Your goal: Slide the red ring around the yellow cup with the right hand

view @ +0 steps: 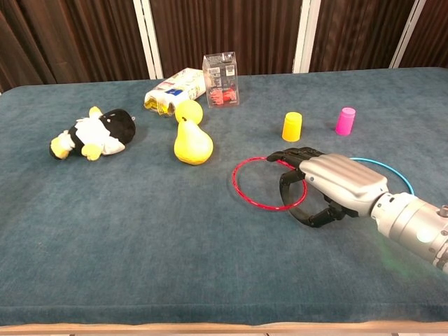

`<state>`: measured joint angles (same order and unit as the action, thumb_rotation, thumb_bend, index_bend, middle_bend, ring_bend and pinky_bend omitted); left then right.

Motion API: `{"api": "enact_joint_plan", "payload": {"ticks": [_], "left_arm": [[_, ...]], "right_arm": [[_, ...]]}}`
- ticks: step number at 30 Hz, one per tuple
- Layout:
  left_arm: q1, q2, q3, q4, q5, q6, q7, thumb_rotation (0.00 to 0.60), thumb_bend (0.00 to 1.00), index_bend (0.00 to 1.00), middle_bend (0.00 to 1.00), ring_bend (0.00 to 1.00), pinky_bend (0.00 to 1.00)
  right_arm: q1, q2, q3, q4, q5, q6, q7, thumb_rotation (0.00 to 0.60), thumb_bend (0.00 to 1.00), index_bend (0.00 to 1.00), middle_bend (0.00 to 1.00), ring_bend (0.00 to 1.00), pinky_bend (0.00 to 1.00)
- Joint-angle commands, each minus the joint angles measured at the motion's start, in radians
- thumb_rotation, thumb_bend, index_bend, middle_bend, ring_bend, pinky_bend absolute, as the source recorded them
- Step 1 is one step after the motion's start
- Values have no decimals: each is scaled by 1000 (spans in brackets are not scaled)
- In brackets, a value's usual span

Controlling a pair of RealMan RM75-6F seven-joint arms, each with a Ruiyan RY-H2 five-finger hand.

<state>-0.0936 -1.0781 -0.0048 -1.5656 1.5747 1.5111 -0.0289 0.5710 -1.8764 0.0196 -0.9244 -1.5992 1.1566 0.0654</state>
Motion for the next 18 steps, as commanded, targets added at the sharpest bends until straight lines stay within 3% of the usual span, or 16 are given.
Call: {"api": "enact_joint_plan", "payload": {"ticks": [1, 12, 18], "left_arm": [[0, 1, 0, 0, 0, 0, -1, 600, 461, 0, 0, 0, 63], [1, 2, 0, 1, 2, 1, -5, 600, 460, 0, 0, 0, 63], [-1, 2, -1, 1, -2, -7, -4, 600, 461, 0, 0, 0, 63]], "right_arm": [[1, -6, 1, 8, -4, 10, 6, 600, 595, 988, 180, 0, 0], [10, -9, 28, 15, -12, 66, 7, 600, 596, 1000, 189, 0, 0], [26, 18, 78, -4, 2, 100, -46, 600, 596, 1000, 189, 0, 0]]}}
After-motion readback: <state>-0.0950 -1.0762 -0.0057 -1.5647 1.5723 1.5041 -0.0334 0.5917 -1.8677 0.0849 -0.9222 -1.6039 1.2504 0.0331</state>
